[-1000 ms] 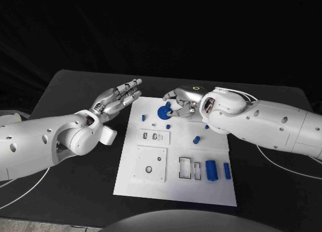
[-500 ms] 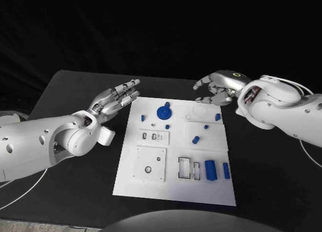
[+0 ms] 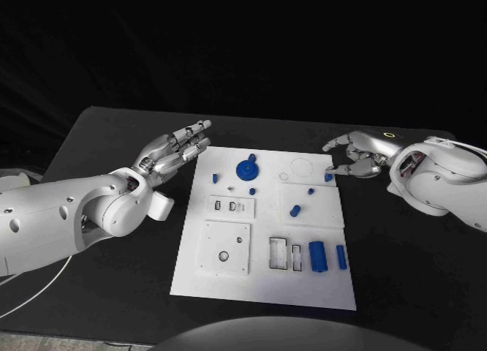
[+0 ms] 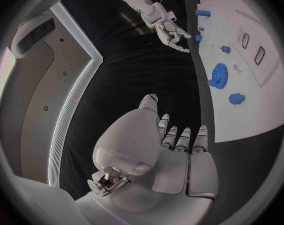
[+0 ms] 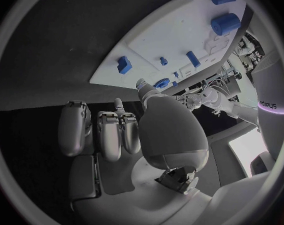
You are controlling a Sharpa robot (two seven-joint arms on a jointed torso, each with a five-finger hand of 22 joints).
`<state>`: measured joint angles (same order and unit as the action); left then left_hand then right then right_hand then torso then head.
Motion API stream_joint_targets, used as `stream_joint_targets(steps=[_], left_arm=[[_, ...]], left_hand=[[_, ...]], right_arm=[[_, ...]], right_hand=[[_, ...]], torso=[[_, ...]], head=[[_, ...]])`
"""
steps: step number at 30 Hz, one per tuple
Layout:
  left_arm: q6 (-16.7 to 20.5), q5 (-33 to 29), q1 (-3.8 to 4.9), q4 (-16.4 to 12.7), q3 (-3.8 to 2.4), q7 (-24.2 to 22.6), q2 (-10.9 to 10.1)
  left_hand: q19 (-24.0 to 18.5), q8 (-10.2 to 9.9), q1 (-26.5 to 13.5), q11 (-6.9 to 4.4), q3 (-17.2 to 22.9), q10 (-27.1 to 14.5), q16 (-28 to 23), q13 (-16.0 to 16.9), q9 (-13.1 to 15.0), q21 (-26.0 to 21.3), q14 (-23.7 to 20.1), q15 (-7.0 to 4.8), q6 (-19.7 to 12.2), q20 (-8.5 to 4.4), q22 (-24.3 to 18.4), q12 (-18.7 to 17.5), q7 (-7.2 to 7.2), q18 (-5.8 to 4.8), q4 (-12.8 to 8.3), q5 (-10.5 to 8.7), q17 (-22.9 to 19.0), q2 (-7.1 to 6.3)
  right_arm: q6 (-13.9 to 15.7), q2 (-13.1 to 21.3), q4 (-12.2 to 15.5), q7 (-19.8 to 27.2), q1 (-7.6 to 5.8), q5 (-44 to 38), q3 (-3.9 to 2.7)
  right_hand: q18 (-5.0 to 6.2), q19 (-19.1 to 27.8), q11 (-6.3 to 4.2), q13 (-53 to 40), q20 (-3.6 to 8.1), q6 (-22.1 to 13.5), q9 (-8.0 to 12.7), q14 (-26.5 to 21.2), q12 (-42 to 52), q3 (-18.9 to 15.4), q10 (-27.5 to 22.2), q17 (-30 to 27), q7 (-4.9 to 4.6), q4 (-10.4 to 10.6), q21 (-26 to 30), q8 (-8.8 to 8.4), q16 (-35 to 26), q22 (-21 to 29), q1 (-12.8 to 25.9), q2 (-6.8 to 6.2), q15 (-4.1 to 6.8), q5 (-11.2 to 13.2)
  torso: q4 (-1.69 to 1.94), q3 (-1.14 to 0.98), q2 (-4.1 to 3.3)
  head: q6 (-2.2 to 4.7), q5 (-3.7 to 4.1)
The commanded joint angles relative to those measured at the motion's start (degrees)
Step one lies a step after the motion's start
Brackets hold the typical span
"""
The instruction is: Assemble the parts on the task board
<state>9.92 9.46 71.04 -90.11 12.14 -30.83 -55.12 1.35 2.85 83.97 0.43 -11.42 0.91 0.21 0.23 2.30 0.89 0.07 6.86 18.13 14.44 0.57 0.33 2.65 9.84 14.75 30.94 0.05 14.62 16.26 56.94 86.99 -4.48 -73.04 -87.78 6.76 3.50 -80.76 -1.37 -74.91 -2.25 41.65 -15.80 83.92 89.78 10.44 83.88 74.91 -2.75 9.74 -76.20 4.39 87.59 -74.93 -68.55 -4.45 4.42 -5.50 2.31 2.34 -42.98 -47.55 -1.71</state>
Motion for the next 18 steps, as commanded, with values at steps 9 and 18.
stream_joint_targets(steps=[9,18], left_arm=[[-1.05,-0.08,-0.11,0.21,-0.03,-0.85,0.44],[-1.08,-0.09,-0.12,0.28,-0.03,-0.68,0.37]], left_hand=[[0.06,0.29,0.50,0.42,0.16,-0.07,-0.21,0.06,0.05,0.18,-0.07,0.29,0.10,0.52,0.09,-0.05,0.27,0.55,-0.08,0.26,-0.05,-0.02],[0.06,0.29,0.50,0.42,0.16,-0.07,-0.21,0.06,0.05,0.18,-0.07,0.29,0.10,0.52,0.09,-0.05,0.27,0.55,-0.08,0.26,-0.05,-0.02]], right_arm=[[1.40,1.16,-0.92,2.37,1.66,-0.83,0.00],[1.35,1.40,-1.27,2.96,2.23,-0.54,0.01]], right_hand=[[0.34,0.16,-0.07,-15.09,0.21,0.01,0.48,4.56,0.22,-1.18,6.12,12.08,-0.21,1.53,0.52,-0.17,-0.63,-6.55,0.46,-0.88,0.07,2.22],[0.35,0.19,0.19,-15.09,0.14,1.17,0.44,4.49,0.22,-1.63,6.12,11.94,-0.59,2.48,0.73,0.42,-0.80,-6.57,0.25,-1.32,-0.04,2.33]], torso=[[0.09,0.07,-0.01],[0.04,0.12,0.05]], head=[[-0.20,-0.02],[-0.41,-0.07]])
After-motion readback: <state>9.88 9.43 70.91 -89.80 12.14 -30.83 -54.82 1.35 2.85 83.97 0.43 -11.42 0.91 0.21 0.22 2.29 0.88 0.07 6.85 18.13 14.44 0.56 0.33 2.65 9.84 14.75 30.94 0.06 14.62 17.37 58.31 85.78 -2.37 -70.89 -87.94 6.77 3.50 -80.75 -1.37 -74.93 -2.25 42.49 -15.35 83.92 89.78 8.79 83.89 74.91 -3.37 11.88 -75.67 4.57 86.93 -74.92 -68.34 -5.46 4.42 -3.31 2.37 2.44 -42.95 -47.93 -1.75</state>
